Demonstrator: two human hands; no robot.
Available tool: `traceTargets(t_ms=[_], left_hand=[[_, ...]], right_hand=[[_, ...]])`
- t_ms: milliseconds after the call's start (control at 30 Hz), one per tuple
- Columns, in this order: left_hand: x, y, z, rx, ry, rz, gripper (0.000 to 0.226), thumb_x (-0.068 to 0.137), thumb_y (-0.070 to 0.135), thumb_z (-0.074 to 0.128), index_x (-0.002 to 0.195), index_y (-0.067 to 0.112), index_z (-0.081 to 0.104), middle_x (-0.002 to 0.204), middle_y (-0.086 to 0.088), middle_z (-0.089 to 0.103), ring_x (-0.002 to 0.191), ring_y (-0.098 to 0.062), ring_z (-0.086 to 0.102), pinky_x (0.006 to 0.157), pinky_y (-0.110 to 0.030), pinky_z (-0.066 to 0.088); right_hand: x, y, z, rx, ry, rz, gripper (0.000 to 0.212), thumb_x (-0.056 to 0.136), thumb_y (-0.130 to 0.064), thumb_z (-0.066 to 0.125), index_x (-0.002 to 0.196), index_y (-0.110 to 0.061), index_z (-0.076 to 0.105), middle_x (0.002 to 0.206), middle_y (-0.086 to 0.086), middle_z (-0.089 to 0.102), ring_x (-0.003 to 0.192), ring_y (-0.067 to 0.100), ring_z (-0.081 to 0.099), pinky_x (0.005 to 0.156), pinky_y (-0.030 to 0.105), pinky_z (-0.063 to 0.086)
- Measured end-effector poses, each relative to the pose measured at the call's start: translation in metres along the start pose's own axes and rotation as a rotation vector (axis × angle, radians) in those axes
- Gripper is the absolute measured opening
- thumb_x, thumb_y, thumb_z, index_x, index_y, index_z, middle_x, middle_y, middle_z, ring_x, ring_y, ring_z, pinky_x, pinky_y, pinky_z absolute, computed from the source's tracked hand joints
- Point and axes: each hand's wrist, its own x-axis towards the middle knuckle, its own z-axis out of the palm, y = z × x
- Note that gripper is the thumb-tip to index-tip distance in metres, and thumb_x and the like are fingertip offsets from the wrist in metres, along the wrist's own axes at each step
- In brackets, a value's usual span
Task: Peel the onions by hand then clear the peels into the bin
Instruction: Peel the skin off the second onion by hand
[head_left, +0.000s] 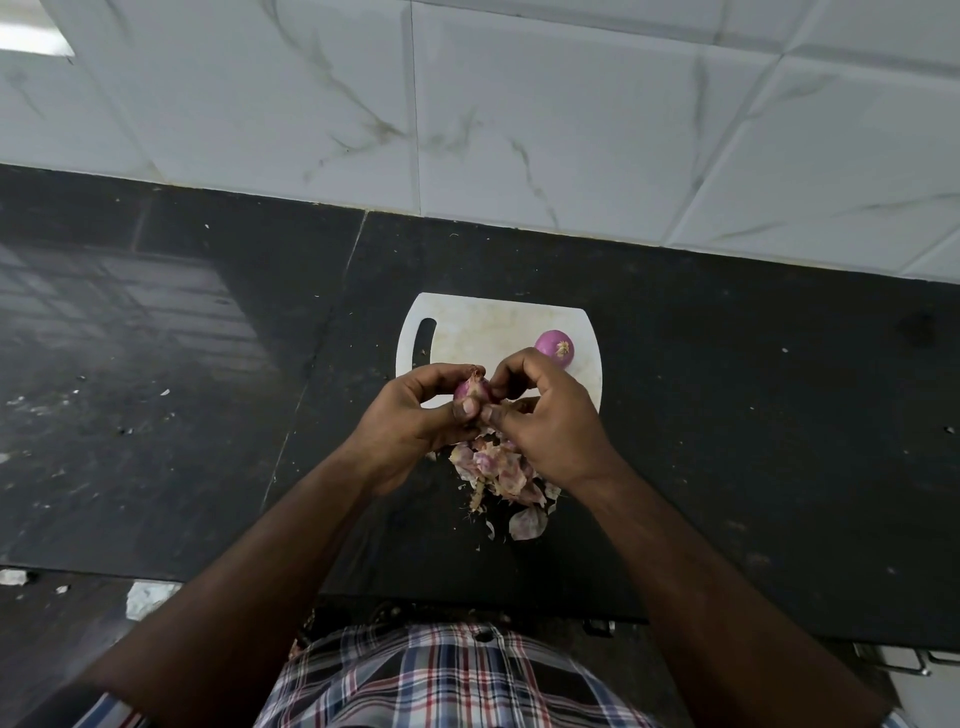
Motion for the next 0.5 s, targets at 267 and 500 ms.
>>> traceTargets(t_ms=[267,500], left_hand=[[0.0009,0.0008,-0.0018,0.022,0.003,0.013,0.043,0.07,0.015,0.08,0.112,0.014,0.071,0.119,-0.009,0.069,0.094,-0.025,0.072,0.076,-0.033,0.06],[0.001,0.0012,-0.0009,0.03,-0.004,0.03,0.041,0.067,0.013,0.083,0.108,0.015,0.074,0.115,-0.007,0.07,0.089,-0.026,0.073,0.074,-0.033,0.06]], right_hand=[[0.0059,0.0054,-0.0055,-0.088,-0.042,0.07,0.028,0.077,-0.022,0.083,0.098,-0.023,0.064,0.097,-0.01,0.062,0.093,0.005,0.059,0.08,0.026,0.053],[0.0067,0.0091,-0.0022,-0.015,-0.088,0.154,0.023,0.081,-0.018,0.08,0.097,-0.022,0.064,0.092,0.0,0.06,0.079,0.01,0.054,0.076,0.036,0.054]])
